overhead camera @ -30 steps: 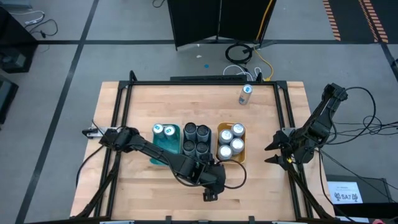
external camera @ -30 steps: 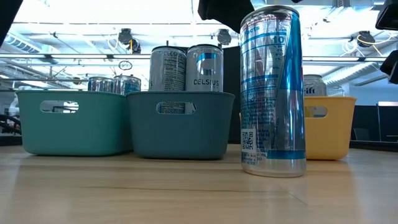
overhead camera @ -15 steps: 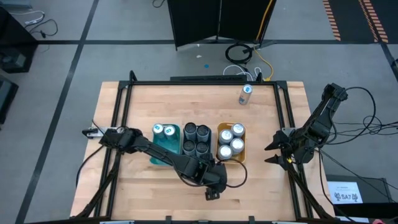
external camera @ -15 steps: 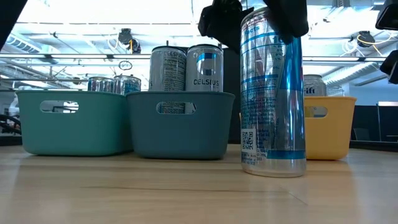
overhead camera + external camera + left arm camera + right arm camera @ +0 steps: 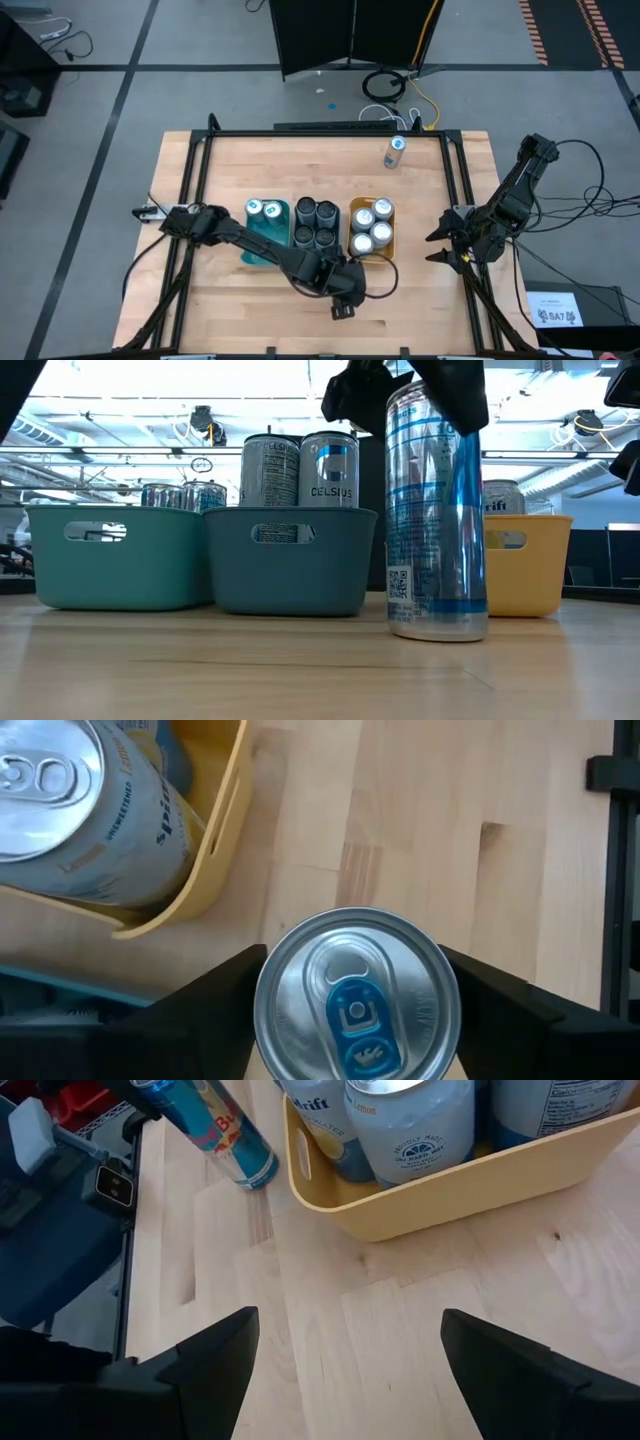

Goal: Sort soda cans
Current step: Put the bottom blue soda can into the green bin

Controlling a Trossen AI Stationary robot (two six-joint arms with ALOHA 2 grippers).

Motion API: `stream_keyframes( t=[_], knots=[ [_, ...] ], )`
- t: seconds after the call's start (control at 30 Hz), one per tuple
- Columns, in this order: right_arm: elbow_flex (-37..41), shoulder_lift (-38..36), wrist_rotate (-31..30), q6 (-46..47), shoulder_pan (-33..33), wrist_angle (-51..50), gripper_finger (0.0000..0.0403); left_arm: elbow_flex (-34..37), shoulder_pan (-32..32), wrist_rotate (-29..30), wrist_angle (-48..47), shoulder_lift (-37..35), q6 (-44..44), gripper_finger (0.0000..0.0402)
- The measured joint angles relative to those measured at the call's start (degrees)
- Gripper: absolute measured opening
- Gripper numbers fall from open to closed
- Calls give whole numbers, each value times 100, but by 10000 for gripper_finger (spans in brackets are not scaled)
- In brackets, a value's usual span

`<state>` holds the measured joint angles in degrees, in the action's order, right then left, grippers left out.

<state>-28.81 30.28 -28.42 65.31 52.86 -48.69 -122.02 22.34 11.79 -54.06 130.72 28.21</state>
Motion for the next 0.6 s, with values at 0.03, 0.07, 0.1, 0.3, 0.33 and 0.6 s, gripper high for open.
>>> stream_keyframes(
  t=[0.03, 0.07, 0.1, 0.3, 0.33, 0.6],
  knots=[
    [0, -1, 1, -5, 0, 0, 306, 0, -11, -31, 26, 0, 0, 274],
    [1, 0, 0, -16, 0, 0, 306, 0, -18, -56, 59, -10, 2, 271],
    [1, 0, 0, -23, 0, 0, 306, 0, -21, -92, 95, -17, 5, 268],
    [1, -2, 2, -47, 0, -7, 306, -235, -90, -114, -82, -100, 154, 262],
    [1, 0, 2, -49, 0, -12, 306, -290, -103, -114, -69, -135, 153, 262],
    [-1, -2, 4, -51, 2, -35, 306, -918, -285, -47, -551, -420, 933, 261]
  ],
)
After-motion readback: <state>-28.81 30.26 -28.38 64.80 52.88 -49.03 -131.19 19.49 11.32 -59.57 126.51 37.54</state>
